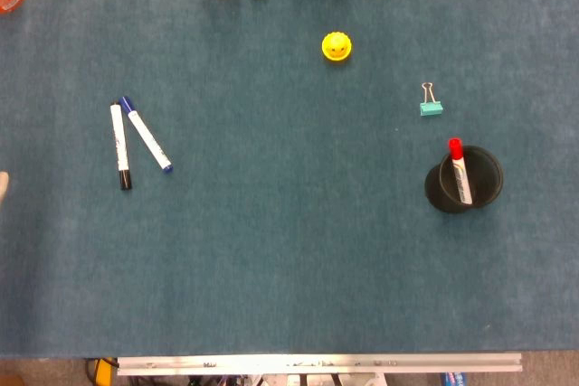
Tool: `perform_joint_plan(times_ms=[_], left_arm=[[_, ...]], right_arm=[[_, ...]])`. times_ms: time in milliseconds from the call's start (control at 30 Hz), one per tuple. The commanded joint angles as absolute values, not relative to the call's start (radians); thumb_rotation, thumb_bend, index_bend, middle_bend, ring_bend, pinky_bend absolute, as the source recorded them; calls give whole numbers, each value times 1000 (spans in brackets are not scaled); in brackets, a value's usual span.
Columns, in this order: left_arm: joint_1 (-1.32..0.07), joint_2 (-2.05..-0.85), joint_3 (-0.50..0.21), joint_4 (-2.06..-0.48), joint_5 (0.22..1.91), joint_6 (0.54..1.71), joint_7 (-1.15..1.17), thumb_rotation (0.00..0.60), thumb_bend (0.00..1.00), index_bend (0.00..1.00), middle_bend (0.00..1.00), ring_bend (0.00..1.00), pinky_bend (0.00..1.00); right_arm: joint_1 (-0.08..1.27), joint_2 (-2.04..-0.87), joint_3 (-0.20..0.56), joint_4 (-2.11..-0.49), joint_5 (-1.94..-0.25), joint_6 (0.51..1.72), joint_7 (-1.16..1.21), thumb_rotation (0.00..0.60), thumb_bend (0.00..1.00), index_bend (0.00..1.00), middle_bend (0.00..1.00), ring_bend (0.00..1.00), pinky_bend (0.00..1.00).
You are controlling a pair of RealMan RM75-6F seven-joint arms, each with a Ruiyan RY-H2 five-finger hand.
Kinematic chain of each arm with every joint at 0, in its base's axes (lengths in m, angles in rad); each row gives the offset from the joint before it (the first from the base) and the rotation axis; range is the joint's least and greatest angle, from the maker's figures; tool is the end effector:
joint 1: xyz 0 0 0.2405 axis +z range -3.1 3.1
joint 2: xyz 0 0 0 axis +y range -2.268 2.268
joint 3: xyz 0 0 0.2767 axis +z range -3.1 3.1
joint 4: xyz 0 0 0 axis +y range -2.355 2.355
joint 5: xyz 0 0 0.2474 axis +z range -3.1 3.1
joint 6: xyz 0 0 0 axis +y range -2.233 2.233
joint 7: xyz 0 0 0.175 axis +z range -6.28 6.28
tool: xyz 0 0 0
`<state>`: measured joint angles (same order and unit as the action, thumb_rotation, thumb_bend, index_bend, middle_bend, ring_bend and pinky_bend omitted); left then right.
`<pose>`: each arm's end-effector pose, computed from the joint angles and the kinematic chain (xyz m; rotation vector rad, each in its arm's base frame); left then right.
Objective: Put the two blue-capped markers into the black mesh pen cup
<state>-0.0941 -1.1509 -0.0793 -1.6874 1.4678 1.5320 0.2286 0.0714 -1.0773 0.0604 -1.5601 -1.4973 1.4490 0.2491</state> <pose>-0.3201 0.2246 0.1294 -1.3623 -0.7719 -0.8481 -0.3650 -0.2157 0.1521 1.3171 -1.0482 0.9994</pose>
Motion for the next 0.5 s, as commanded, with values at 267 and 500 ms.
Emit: perform_joint_plan(times_ms=[267,500], left_arm=[[-109,-1158,-80,-1681,1467,1509,225,600,237,214,242,212,141],[-109,-1141,-74,-1697,1463,1499,230,600,237,214,242,212,141]], right_arm=[[113,-1072,37,-1592,-1514,1355,362,600,0,303,341,213,280],[155,-1095,31,-1582,-1481,1249,407,600,0,303,340,214,273]])
